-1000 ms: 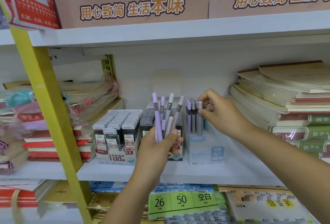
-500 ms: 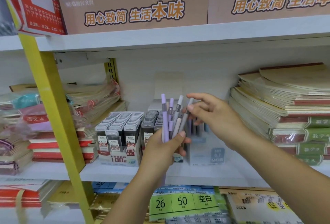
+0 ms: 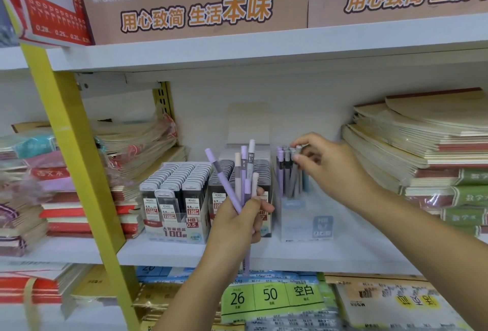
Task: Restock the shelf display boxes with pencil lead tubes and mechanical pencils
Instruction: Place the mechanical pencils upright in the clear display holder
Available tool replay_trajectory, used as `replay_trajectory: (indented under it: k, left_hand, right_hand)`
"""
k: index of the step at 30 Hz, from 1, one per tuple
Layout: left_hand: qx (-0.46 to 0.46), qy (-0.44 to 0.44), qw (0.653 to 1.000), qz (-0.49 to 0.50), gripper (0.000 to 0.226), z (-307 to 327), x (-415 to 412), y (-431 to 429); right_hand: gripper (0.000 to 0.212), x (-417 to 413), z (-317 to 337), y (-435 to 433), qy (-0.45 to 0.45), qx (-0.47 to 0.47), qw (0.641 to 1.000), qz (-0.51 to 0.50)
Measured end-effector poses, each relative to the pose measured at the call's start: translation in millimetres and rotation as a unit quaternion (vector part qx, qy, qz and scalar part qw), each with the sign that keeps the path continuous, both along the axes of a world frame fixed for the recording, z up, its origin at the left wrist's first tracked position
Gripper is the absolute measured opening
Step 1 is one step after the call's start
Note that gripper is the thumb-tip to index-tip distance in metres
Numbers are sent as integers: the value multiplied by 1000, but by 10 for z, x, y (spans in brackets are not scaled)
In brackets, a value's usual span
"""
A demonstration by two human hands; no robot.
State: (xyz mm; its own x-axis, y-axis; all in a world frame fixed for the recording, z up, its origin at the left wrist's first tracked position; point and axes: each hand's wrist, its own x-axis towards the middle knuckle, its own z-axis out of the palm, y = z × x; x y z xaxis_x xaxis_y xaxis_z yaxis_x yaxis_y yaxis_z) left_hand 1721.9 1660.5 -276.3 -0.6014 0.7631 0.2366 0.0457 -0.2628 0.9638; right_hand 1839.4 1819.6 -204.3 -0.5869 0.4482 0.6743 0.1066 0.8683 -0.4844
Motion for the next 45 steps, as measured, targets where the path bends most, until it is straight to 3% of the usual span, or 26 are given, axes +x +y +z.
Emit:
replay_trajectory:
  k: [8, 12, 16, 20, 23, 26, 29, 31, 36, 39, 42, 45]
  left_hand:
    - [-13, 23, 1000, 1, 35, -19, -57, -28]
    - [1, -8, 1000, -11, 16, 16, -56, -34]
    - [-6, -13, 1000, -9, 15, 70, -64, -61]
    - [-7, -31, 999, -11, 13, 112, -60, -75]
    - [-2, -45, 999, -21, 12, 125, -37, -80]
    - [3, -42, 999, -35, 13, 140, -14, -77]
    - [2, -26, 999, -44, 15, 157, 16, -44]
    - [-2, -13, 998, -55, 16, 167, 37, -24]
    - [-24, -23, 992, -118, 32, 159, -20, -115]
    - [-33, -36, 995, -85, 32, 144, -91, -195]
    - [17, -64, 997, -47, 36, 195, -132, -218]
    - [32, -22, 999, 1, 25, 300, -134, -218]
  right_hand:
    - [28, -70, 5, 62, -31, 48, 998, -13]
    - [26, -118, 33, 30, -19, 42, 999, -3]
    - [23, -164, 18, 20, -25, 24, 999, -1]
    - [12, -206, -32, -2, -85, 140, 984, -71]
    - [16, -176, -27, -60, -110, 165, 974, -110]
    - [10, -82, -15, -219, -18, 31, 999, -39]
    - [7, -29, 2, -406, -19, -174, 978, 111]
    - [6, -5, -3, -463, -18, -216, 964, 157]
    - [7, 111, 30, -367, 105, -303, 933, 166]
    - [9, 239, 61, -257, 148, -334, 915, 174]
    - [13, 363, 77, -203, 106, -332, 925, 150]
    - [14, 457, 113, -193, -50, -161, 984, 61]
